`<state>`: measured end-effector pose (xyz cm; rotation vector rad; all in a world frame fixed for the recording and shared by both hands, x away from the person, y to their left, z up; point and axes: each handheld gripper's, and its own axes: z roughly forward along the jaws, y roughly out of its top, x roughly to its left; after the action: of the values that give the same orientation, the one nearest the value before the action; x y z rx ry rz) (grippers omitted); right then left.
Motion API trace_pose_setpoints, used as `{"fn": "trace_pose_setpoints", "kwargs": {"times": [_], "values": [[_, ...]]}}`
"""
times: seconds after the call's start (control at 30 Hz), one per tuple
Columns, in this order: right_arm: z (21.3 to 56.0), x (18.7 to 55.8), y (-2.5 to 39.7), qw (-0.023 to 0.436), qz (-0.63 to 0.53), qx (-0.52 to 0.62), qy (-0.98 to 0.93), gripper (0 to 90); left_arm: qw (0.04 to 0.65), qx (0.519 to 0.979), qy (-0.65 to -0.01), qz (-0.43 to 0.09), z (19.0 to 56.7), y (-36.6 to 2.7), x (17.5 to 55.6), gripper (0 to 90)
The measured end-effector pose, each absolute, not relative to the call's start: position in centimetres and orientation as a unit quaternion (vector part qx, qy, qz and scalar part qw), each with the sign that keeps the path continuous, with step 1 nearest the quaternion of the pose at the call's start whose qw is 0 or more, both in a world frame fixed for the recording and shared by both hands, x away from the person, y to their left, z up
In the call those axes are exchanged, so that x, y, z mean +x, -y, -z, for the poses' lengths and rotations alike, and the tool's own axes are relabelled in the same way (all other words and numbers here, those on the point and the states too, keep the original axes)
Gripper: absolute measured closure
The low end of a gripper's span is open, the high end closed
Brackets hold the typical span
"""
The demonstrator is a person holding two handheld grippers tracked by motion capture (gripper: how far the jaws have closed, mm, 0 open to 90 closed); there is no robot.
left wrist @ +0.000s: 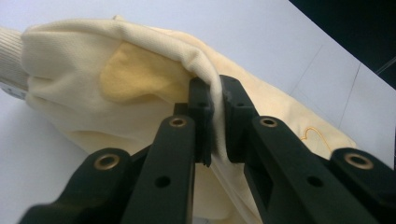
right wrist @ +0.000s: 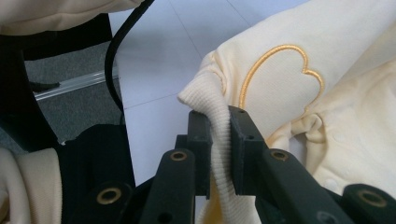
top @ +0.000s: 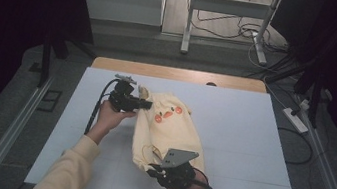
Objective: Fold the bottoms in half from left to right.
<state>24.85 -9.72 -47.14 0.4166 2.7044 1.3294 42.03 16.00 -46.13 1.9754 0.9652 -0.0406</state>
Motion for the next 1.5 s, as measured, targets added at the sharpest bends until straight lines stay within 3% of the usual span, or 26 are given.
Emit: {"fn": "trace_pose_setpoints", "kwargs": {"times": [1.5], "values": [[47.0,24.7,13.6,0.060,-0.432,0.168,-0.884,80.1,0.453,0.811,-0.371,0.012,46.1,-12.8,42.2,83.4]]}}
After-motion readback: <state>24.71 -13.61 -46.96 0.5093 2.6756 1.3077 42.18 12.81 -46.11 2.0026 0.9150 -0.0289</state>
